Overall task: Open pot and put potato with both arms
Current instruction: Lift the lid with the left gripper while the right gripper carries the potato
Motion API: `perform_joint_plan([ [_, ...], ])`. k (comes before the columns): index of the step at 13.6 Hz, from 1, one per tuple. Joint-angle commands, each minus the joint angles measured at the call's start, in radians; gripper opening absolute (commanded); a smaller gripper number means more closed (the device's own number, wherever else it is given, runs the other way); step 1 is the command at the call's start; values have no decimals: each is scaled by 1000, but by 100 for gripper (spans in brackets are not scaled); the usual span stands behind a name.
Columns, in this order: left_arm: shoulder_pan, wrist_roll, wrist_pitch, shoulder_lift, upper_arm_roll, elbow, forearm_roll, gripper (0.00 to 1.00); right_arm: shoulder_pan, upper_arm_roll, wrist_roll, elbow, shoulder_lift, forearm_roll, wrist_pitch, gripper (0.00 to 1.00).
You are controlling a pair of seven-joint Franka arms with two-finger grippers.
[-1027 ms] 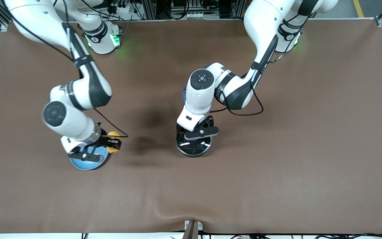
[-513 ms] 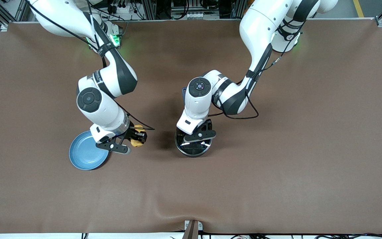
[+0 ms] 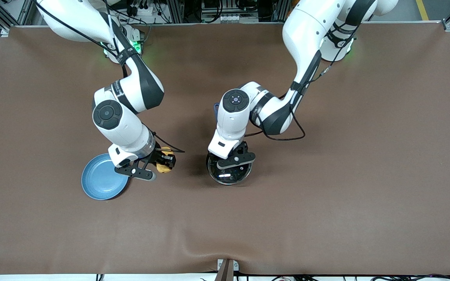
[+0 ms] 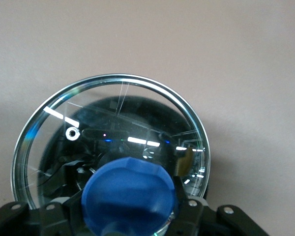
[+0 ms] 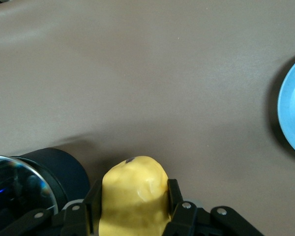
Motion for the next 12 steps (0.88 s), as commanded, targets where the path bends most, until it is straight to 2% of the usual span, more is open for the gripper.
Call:
perform_joint_plan([
  [1, 39, -13, -76, -103, 3, -8, 12, 0, 22, -6, 44, 9, -9, 5, -6, 0],
  [4, 109, 85, -136, -202, -7, -56, -36, 0, 51, -8, 65, 40, 0, 5, -6, 0],
  [6, 163, 198, -187, -269, -9, -120, -84, 0, 89, -8, 90, 87, 26, 4, -9, 0],
  [10, 304, 440, -181, -455, -9, -382, -145, 0, 175, -9, 139, 193, 127, -7, -3, 0],
  [12, 373, 566, -152, -490, -9, -480, -150, 0, 218, -12, 137, 280, 191, -14, -2, 0],
])
